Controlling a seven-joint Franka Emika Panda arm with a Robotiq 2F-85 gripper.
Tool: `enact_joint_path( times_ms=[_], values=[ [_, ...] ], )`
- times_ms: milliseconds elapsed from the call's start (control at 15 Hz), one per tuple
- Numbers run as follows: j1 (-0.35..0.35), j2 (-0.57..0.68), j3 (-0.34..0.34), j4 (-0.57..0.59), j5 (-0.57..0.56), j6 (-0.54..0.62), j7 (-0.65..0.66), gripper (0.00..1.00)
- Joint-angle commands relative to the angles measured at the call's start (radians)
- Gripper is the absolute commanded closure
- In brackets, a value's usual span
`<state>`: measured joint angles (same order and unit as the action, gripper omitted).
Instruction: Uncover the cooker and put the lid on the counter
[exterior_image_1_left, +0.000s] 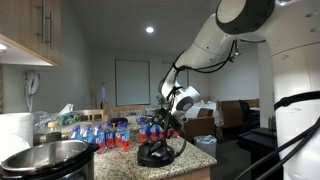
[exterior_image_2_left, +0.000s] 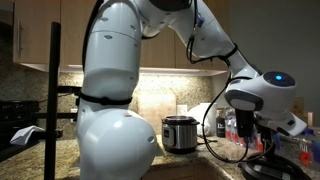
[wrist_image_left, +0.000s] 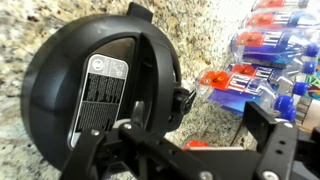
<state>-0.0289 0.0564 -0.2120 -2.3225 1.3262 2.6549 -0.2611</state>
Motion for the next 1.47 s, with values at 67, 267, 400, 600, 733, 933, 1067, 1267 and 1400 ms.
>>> enact_joint_path(
  times_ms=[67,267,400,600,733,933,1067,1267,1400],
  values=[
    [-0.109,-0.263,-0.012,-0.122,-0.358,-0.176,0.124,0.0],
    [-0.14,-0.4,-0.011,-0.101,-0.358,-0.103,0.082,0.0],
    [-0.173,-0.456,0.018,-0.069,-0.539,-0.124,0.137,0.0],
    [-0.316,-0.509,0.117,-0.007,-0.814,-0.359,0.257,0.0],
    [-0.274,-0.552,0.083,0.035,-0.986,-0.503,0.324,0.0],
    [-0.238,-0.571,0.096,0.081,-1.116,-0.689,0.33,0.0],
    [-0.194,-0.563,0.106,0.077,-1.143,-0.761,0.304,0.0],
    [-0.159,-0.566,0.095,0.069,-1.144,-0.74,0.311,0.0],
    [-0.145,-0.554,0.108,0.064,-1.151,-0.74,0.31,0.0]
  ],
)
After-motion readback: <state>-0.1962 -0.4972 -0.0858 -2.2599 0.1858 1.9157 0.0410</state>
